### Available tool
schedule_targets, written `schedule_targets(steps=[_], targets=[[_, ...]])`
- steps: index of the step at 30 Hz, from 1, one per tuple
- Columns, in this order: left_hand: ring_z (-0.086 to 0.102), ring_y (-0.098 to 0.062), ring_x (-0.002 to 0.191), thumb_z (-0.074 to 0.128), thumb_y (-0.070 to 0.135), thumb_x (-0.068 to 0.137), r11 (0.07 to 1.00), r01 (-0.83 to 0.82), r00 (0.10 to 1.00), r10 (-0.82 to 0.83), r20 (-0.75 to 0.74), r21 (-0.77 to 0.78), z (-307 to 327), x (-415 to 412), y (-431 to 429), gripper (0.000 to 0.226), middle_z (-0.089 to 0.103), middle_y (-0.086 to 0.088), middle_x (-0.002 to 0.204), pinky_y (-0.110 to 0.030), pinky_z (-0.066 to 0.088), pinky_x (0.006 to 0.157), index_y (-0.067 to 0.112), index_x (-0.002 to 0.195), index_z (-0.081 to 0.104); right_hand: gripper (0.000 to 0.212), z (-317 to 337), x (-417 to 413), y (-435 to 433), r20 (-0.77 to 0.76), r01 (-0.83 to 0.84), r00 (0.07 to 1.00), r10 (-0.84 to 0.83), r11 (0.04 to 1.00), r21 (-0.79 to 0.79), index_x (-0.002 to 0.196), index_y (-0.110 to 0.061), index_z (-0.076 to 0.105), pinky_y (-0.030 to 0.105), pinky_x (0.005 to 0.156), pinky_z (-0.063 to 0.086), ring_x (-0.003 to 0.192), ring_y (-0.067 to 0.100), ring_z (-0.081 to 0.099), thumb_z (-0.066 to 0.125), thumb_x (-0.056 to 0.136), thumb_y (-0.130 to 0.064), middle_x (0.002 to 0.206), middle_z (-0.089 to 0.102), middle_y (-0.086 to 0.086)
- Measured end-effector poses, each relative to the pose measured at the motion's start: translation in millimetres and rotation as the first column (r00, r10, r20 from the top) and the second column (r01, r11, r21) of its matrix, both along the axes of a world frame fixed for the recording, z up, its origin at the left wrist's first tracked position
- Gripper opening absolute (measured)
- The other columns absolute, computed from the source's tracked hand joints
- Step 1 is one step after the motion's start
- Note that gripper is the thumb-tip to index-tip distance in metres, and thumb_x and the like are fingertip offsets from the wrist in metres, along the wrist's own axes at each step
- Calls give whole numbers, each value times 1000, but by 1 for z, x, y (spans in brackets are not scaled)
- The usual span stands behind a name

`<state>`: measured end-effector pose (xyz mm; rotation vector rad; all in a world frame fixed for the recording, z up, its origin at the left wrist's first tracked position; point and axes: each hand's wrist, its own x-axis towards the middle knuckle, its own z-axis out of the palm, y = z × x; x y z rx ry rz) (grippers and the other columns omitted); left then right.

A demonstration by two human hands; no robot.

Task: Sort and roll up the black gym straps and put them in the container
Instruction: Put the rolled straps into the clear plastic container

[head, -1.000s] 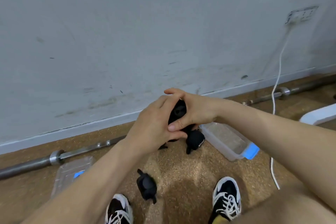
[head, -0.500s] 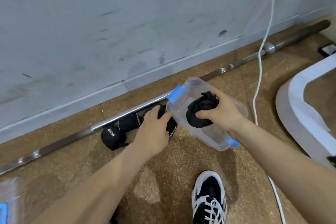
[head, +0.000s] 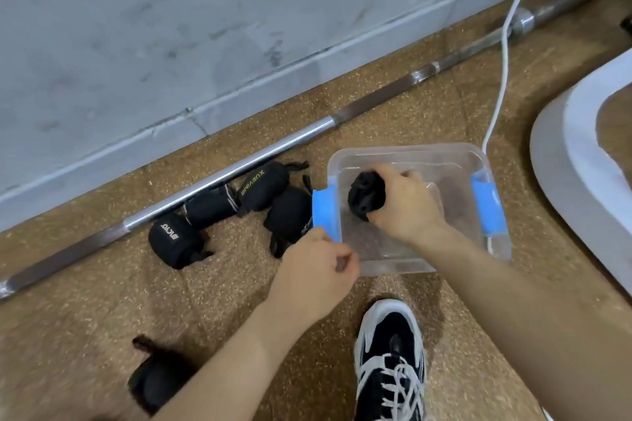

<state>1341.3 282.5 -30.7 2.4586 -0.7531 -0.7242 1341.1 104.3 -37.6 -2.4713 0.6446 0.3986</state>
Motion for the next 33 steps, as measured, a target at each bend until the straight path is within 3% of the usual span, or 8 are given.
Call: schedule_targets(steps=[4,9,13,18,20,23,29,33], targets=[[55,-10,78,63,33,92,996,-53,997,48,-55,-77,-1,-11,2,16,47,10,80,-19,40,71,30,99,77,66,-20,-9,16,71,95,992,-104,987,128,139,-24,48,33,91,45,111,33,56,72,80,-5,126,53,14],[55,-9,76,65,32,91,990,-100,992,92,-89,-96,-4,-8,2,15,50,9,83,-9,37,69,31,99,78,57,-26,-11,15,155,247,944,-291,935,255,131,-16,54,21,91,35,118,29,54,75,80,-2,130,52,12],[55,-5,73,58,30,97,970,-156,964,108,-241,-189,-4,-8,10,27,58,8,92,-14,41,69,38,122,65,82,-21,-8,15,38,176,980,-193,947,270,145,-29,33,38,106,41,124,35,49,77,78,-10,139,34,13],[56,-14,96,66,18,90,744,-645,764,632,-128,-173,-16,13,29,27,57,3,105,-25,43,77,29,112,54,68,9,-10,35,316,88,945,-85,996,6,142,-23,40,49,101,45,129,33,43,69,81,-13,141,37,11],[48,-17,116,73,26,85,721,-692,720,687,-94,-33,-34,24,32,51,50,0,127,-30,42,94,25,129,48,61,19,-11,52,477,2,878,35,997,-78,136,-17,47,55,101,43,133,35,41,65,79,-5,142,43,13],[43,-28,133,80,35,78,771,-635,758,635,-150,53,-60,34,27,86,46,-7,145,-45,39,109,23,148,31,83,12,-17,74,430,-204,853,296,947,-247,143,-20,40,64,108,32,147,32,26,71,69,1,155,37,12],[54,-18,105,82,43,70,707,-707,706,706,-58,3,-41,46,27,72,50,0,124,-28,44,87,18,129,50,101,-8,-32,87,282,-367,852,441,888,-279,154,-27,19,63,113,22,152,23,17,73,72,-1,164,22,5],[46,-3,85,79,42,71,744,-663,748,663,-32,-84,21,43,36,62,40,8,117,-14,37,68,26,124,50,97,0,-26,85,384,-437,820,424,898,-56,156,-29,12,50,116,29,151,24,22,72,82,-14,166,15,4]])
